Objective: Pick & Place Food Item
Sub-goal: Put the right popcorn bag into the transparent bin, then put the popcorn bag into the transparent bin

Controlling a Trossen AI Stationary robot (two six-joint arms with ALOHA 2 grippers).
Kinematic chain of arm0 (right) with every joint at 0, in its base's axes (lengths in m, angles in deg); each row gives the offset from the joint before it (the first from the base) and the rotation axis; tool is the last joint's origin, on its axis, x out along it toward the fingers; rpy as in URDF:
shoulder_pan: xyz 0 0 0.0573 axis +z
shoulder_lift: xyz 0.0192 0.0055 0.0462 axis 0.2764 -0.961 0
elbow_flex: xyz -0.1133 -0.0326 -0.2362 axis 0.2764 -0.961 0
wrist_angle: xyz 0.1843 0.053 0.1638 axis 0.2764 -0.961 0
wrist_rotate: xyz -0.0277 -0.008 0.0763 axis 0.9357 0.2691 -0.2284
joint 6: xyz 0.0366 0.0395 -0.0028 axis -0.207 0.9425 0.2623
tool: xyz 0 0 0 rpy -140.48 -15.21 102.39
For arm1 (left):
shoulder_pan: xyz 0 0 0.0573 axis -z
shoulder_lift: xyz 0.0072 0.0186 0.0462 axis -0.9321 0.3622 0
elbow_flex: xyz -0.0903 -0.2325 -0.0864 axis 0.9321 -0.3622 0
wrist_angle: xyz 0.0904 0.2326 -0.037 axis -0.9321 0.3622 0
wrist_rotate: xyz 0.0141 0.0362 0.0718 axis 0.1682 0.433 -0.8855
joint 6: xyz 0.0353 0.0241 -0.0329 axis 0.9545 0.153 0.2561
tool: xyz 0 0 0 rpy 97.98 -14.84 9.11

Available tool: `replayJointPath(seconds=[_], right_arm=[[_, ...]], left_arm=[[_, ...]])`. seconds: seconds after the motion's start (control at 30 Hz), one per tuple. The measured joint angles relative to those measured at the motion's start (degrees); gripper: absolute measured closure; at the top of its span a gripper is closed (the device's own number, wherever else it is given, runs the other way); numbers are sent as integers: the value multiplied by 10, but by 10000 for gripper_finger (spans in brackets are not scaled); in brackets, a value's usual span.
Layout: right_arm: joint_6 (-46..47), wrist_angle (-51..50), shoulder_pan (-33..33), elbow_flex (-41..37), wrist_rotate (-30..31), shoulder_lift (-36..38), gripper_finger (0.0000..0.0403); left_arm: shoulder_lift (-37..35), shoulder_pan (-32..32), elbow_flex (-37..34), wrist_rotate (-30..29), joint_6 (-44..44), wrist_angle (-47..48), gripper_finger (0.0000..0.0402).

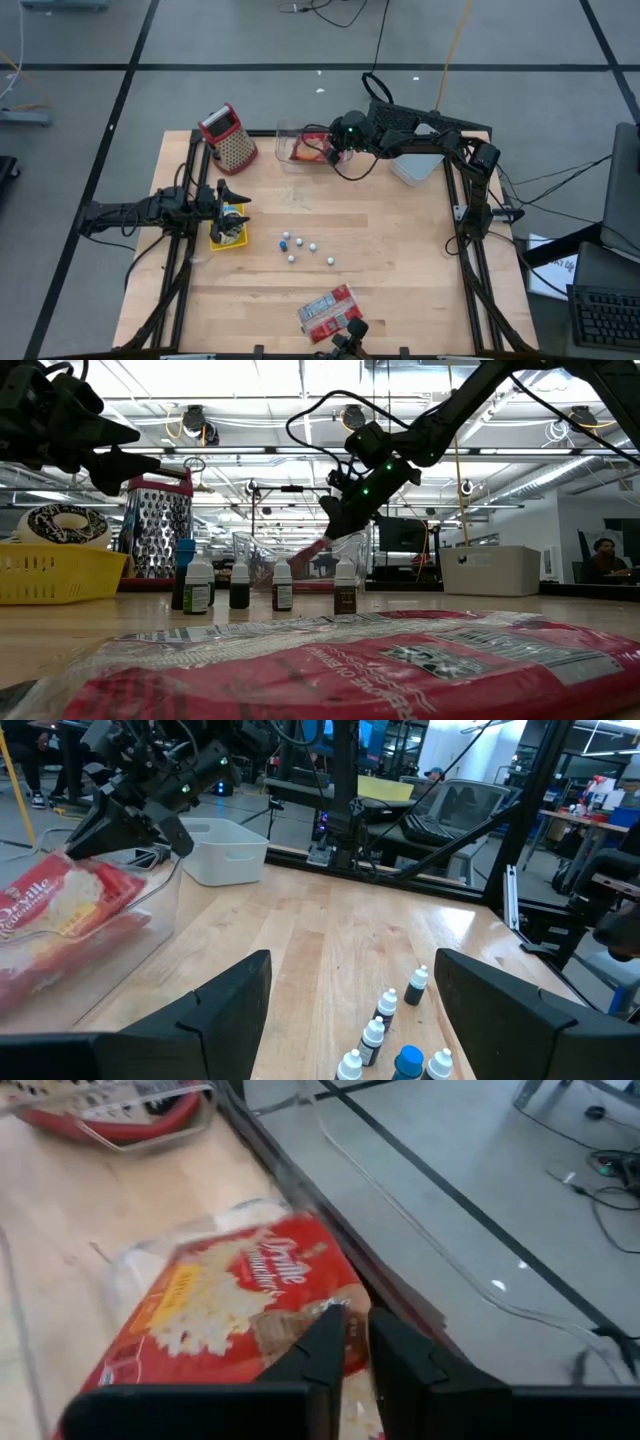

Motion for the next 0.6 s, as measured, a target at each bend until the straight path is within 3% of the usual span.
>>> replayJointPath(seconds=[0.3, 0.6], right_arm=[[-46, -1, 17, 0, 63, 3, 294], [-72, 8, 46, 0, 64, 45, 259]], left_arm=[[0, 0, 0, 0, 0, 0, 121], [0, 0, 0, 0, 0, 0, 121]])
